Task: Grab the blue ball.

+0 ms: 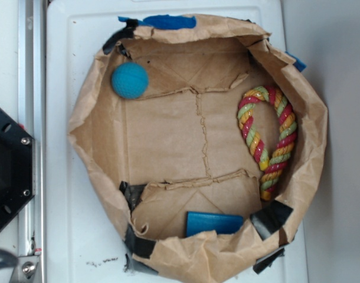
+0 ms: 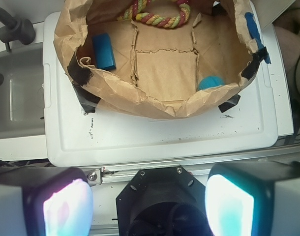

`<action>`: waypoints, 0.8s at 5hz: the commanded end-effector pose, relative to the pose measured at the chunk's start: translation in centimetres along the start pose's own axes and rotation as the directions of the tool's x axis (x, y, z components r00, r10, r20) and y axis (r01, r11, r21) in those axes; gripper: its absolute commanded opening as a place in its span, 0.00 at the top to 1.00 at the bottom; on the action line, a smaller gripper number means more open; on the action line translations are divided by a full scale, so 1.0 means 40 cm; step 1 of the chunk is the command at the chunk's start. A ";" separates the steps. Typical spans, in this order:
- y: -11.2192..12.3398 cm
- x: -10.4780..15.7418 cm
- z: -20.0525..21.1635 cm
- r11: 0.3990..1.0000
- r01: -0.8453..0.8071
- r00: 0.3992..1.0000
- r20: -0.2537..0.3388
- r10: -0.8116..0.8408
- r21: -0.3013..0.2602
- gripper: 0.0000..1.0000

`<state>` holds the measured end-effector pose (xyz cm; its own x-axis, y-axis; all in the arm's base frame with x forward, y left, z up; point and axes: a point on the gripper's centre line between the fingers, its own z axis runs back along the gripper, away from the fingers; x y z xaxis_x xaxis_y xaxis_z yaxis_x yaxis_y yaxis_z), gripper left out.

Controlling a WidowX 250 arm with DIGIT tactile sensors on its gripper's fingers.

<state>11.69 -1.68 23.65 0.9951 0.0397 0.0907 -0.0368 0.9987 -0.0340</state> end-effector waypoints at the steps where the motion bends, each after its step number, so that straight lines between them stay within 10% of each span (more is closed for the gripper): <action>1: 0.000 0.000 0.000 1.000 0.000 1.000 0.000 0.000 0.000 0.00; 4: 0.089 0.351 -0.096 0.959 0.283 0.958 0.045 -0.284 0.033 0.00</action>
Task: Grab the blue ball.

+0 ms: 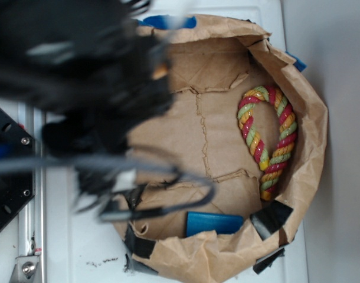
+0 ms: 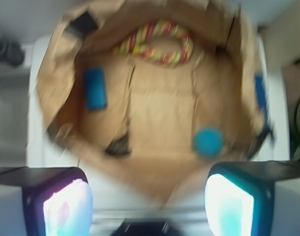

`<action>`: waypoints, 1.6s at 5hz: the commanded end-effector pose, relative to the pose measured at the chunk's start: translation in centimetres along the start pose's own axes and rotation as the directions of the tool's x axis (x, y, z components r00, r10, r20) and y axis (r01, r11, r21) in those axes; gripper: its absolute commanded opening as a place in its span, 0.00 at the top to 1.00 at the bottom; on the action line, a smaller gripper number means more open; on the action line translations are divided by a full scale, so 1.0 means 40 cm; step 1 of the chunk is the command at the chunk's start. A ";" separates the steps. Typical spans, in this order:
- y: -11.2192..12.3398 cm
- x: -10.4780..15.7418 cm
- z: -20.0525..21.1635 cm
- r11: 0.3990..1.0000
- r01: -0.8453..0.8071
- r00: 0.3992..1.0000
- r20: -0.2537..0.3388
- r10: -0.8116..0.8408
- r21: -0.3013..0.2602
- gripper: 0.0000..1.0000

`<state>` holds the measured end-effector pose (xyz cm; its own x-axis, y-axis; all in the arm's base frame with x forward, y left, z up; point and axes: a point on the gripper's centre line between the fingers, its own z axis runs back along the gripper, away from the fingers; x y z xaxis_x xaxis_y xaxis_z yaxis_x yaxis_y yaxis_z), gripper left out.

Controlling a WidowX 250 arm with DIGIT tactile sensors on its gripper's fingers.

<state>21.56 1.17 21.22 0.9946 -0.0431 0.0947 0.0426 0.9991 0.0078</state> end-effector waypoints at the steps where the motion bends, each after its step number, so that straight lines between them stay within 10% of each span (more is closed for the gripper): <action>1: 0.031 0.128 -0.031 0.933 0.359 0.933 0.048 -0.357 -0.023 0.00; 8: -0.015 0.021 -0.208 0.898 0.438 0.899 -0.008 -0.438 0.049 0.00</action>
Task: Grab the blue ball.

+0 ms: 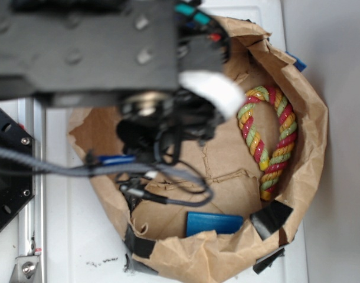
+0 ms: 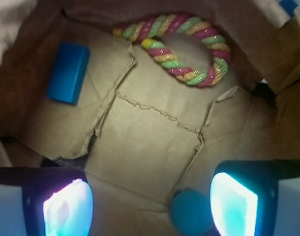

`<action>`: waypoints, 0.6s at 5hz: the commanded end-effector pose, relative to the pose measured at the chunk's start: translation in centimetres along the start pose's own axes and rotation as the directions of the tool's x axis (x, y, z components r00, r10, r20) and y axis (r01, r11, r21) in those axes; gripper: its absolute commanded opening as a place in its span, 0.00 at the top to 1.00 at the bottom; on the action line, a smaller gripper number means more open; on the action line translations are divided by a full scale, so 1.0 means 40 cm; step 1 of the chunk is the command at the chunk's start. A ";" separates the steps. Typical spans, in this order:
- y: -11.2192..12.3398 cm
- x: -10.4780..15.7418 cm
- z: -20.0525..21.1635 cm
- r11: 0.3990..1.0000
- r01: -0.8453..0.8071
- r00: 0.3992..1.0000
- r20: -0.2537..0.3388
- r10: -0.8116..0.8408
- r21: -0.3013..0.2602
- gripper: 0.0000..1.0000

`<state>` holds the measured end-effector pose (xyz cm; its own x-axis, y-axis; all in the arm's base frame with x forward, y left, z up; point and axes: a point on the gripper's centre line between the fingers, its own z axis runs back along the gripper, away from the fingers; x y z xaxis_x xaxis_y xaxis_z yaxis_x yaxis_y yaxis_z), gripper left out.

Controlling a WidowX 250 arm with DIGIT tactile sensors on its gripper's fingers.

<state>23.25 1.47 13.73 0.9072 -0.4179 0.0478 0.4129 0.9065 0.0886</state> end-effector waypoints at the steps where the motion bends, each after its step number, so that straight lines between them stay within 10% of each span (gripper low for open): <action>1: -0.002 -0.004 -0.033 1.000 0.031 0.999 0.016 -0.031 0.000 0.00; 3: 0.024 -0.016 -0.049 0.998 -0.016 1.000 -0.027 0.015 -0.057 0.00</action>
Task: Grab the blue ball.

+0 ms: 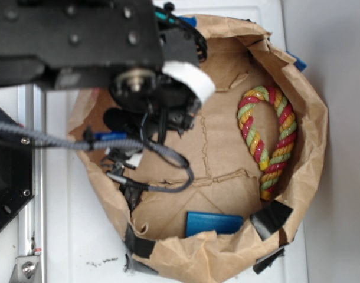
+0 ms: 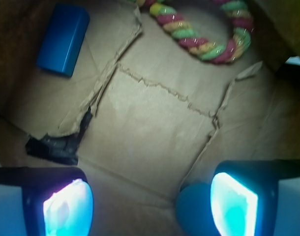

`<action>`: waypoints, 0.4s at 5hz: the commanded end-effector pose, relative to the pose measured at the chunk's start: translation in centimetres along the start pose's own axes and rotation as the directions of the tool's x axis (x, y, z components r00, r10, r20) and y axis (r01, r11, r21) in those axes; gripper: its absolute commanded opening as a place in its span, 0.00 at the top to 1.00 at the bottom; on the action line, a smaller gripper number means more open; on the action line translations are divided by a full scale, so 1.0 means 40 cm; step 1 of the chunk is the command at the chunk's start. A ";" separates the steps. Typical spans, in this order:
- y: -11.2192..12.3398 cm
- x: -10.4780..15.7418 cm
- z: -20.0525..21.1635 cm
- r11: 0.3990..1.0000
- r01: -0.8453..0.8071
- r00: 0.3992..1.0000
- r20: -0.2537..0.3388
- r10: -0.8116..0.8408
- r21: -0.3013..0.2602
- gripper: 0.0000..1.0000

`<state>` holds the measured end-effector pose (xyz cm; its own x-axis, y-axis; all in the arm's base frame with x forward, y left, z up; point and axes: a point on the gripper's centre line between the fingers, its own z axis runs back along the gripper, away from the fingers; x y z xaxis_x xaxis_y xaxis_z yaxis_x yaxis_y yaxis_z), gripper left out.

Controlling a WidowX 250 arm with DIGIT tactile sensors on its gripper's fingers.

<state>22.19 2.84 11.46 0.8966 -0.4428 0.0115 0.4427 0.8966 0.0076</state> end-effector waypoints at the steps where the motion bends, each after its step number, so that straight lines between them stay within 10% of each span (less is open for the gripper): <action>1: -0.006 0.041 -0.016 0.997 -0.053 0.999 -0.007 0.054 0.054 0.00; 2: -0.017 0.049 -0.045 0.994 -0.063 0.997 -0.038 0.067 0.086 0.00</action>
<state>23.22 2.33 9.11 0.9291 -0.3661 -0.0522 0.3693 0.9260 0.0787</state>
